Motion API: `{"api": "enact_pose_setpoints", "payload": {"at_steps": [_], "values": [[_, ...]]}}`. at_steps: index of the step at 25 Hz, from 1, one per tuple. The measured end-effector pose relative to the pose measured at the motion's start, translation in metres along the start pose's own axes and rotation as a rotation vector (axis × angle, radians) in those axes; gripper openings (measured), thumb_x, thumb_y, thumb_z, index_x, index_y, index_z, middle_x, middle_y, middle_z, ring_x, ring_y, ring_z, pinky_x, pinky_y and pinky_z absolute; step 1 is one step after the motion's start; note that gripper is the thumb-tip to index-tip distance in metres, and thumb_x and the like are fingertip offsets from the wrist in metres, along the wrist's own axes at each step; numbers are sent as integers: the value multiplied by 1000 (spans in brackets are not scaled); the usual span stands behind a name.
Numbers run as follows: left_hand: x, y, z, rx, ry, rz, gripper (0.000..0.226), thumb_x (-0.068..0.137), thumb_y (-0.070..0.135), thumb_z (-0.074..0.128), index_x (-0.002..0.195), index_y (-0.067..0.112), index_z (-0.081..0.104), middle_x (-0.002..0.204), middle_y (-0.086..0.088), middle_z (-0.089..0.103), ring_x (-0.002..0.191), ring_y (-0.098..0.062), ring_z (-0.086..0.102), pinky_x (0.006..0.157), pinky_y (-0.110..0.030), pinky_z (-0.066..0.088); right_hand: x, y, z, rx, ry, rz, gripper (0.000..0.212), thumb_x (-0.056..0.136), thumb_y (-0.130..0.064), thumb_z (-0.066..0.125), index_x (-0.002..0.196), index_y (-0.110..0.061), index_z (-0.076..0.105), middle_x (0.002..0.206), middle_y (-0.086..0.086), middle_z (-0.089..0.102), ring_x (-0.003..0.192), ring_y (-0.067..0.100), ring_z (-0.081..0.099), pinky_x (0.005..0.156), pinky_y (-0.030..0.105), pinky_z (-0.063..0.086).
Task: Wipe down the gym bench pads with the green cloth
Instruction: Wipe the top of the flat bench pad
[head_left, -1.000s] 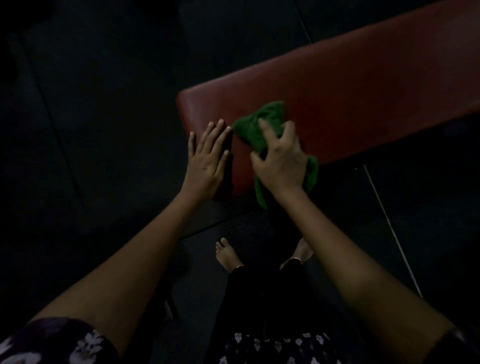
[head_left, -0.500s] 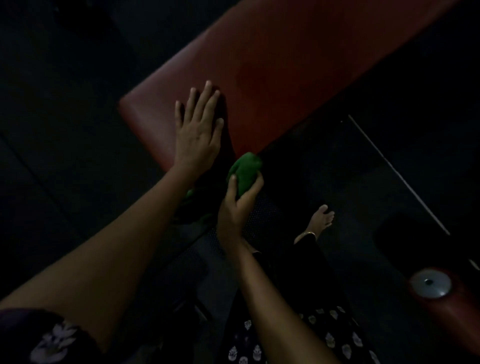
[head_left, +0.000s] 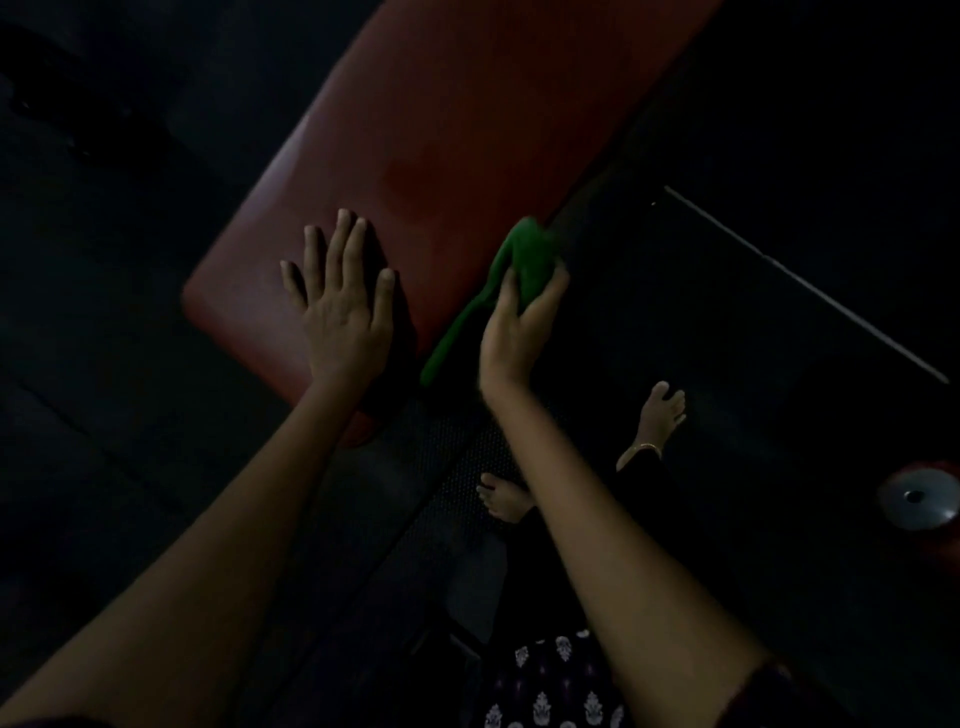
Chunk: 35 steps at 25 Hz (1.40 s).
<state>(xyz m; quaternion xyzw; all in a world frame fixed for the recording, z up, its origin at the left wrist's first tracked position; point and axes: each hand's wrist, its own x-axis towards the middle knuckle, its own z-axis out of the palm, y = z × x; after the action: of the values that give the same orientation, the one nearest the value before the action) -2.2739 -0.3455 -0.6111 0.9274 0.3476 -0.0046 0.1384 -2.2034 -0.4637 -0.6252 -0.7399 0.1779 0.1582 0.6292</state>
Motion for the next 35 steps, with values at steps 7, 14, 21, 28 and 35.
{"api": "enact_pose_setpoints", "payload": {"at_steps": [7, 14, 21, 28, 35], "values": [[17, 32, -3, -109, 114, -105, 64, 91, 51, 20, 139, 13, 39, 153, 0, 29, 145, -22, 14, 113, -51, -7, -20, 8, -17, 76, -226, 46, 42, 94, -13, 49, 135, -10, 37, 133, 6, 45, 123, 20, 45, 106, 37, 38], [102, 102, 2, -141, 24, 95, 50, 100, 37, 33, 146, 18, 28, 158, -1, 13, 146, -20, 8, 114, -53, -4, 90, -33, -23, 46, -96, -65, 42, 95, -12, 48, 136, -7, 37, 136, 13, 44, 121, 19, 45, 93, 20, 36], [126, 137, 24, -33, 40, 65, 53, 98, 41, 35, 147, 23, 27, 157, 6, 18, 146, -18, 6, 113, -55, -8, 121, -47, -28, 110, -128, 6, 43, 96, -11, 46, 138, -8, 35, 133, 9, 46, 125, 25, 45, 102, 28, 36], [128, 136, 26, 29, 33, 73, 68, 90, 58, 27, 149, 24, 23, 158, 3, 14, 146, -20, 5, 112, -55, -7, 121, -62, -37, 139, -195, 134, 46, 99, -14, 42, 143, -13, 27, 130, -3, 43, 115, 6, 43, 96, 17, 36], [129, 136, 28, 22, 40, 62, 69, 89, 59, 28, 147, 23, 27, 157, 1, 19, 146, -21, 9, 112, -56, -6, 203, -97, -31, 90, 21, -11, 45, 97, -12, 46, 139, -7, 34, 138, 11, 45, 123, 21, 46, 100, 24, 36]]}}
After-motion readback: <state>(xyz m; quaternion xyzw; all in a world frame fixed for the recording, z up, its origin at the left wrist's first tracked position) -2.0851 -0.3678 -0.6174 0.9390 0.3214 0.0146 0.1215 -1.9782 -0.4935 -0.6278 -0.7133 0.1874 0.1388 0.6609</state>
